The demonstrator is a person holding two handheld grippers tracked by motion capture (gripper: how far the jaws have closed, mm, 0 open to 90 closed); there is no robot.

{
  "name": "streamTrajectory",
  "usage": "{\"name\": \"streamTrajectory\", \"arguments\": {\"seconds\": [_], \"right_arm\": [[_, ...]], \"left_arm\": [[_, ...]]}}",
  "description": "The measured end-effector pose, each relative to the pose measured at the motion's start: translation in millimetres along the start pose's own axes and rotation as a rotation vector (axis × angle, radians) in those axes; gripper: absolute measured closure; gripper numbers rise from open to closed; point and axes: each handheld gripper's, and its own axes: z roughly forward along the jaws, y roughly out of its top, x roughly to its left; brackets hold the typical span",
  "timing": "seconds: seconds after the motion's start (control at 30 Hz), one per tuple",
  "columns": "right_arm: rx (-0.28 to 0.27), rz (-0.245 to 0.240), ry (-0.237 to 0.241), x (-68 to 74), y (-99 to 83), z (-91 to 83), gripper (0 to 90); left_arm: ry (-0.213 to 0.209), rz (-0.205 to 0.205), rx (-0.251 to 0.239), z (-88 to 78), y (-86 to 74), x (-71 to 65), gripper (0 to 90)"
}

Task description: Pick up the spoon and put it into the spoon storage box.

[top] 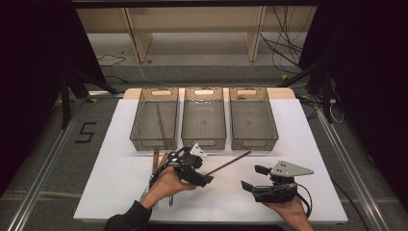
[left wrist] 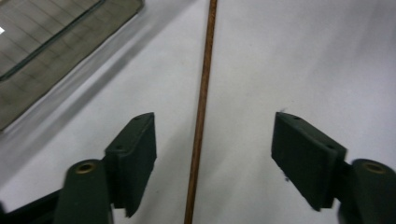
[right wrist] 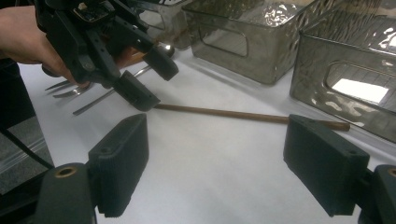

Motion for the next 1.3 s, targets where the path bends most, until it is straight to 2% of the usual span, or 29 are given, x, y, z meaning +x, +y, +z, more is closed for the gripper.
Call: {"name": "streamTrajectory", "arguments": {"seconds": [0.13, 0.27, 0.37, 0.43, 0.53, 0.8, 0.87, 0.97, 1.1, 1.3], "right_arm": [[0.000, 0.002, 0.001, 0.5, 0.5, -0.1, 23.1], [0.002, -0.004, 0.001, 2.9, 1.1, 0.4, 23.2], [0.010, -0.010, 0.003, 4.8, 1.3, 2.5, 23.2], [0.012, -0.011, 0.004, 5.3, 1.2, 3.4, 23.3], [0.014, -0.009, 0.005, 5.7, 1.0, 4.1, 23.4], [0.018, -0.005, 0.010, 5.2, 0.3, 4.9, 23.5], [0.017, -0.007, 0.010, 5.2, 0.4, 4.7, 23.5], [0.016, -0.004, 0.010, 4.9, 0.5, 4.5, 23.5], [0.016, -0.005, 0.010, 5.3, 0.9, 4.5, 23.6], [0.015, -0.006, 0.010, 5.3, 1.0, 4.5, 23.8]], "left_arm": [[-0.006, 0.015, -0.005, 1.5, 2.2, -1.7, 40.2], [0.013, 0.035, 0.020, 8.3, 3.4, -2.1, 46.9], [0.000, 0.049, 0.030, 11.8, 3.9, -1.7, 52.0], [0.008, 0.041, 0.027, 14.8, 5.2, -1.8, 54.9], [0.012, 0.050, 0.026, 18.1, 8.1, -0.9, 57.7], [0.026, 0.054, 0.049, 32.5, 9.6, -0.5, 66.3], [0.048, 0.075, 0.051, 32.5, 10.0, -2.5, 69.3], [0.058, 0.085, 0.061, 32.6, 11.0, -2.7, 72.3], [0.049, 0.109, 0.071, 33.8, 12.4, -6.9, 81.4], [0.024, 0.082, 0.063, 34.4, 12.6, -3.7, 84.0]]}}
